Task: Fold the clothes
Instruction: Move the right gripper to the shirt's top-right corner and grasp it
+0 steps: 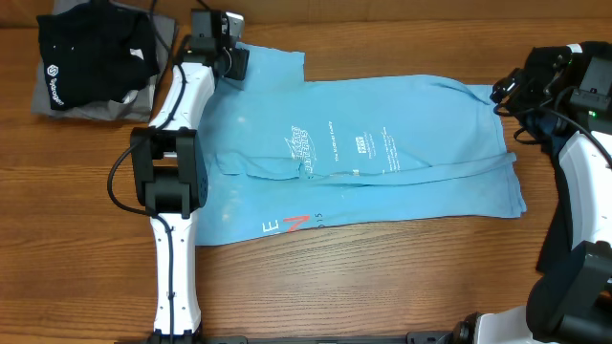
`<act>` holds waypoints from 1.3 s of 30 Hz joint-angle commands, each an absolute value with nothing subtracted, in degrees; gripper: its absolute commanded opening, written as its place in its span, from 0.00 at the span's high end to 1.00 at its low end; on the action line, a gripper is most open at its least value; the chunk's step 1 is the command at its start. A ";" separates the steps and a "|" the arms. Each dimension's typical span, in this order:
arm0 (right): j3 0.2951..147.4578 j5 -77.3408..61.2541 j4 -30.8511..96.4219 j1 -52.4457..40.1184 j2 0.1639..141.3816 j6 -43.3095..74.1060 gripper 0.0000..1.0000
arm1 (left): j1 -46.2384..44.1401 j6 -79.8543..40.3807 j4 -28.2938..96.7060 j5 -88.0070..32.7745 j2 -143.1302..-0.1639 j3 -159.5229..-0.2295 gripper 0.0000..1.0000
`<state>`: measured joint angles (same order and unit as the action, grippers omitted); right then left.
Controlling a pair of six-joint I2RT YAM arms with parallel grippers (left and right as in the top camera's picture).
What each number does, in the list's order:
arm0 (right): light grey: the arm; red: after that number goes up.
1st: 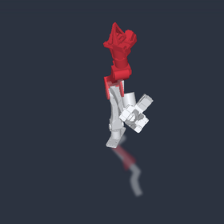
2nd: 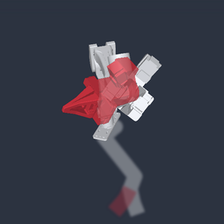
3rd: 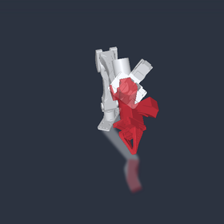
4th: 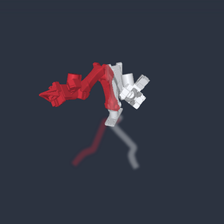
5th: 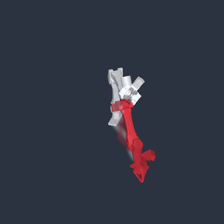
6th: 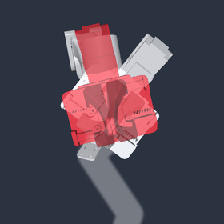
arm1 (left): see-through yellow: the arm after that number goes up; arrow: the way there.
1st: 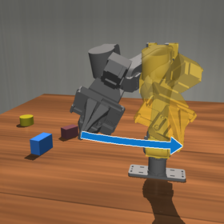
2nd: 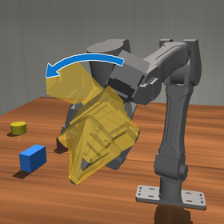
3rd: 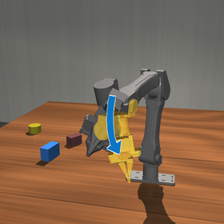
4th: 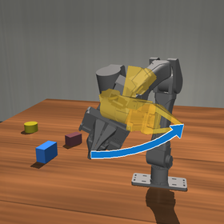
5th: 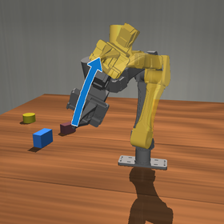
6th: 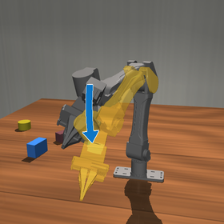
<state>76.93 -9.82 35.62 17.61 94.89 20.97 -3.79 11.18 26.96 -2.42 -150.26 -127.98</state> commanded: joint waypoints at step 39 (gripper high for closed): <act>78.11 -8.73 21.26 12.88 104.84 19.42 0.09 | -2.24 7.64 29.30 -2.83 -156.07 -129.25 0.59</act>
<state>76.93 -9.58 23.05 14.24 103.07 20.40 -2.57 7.40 28.21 -4.32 -152.07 -129.73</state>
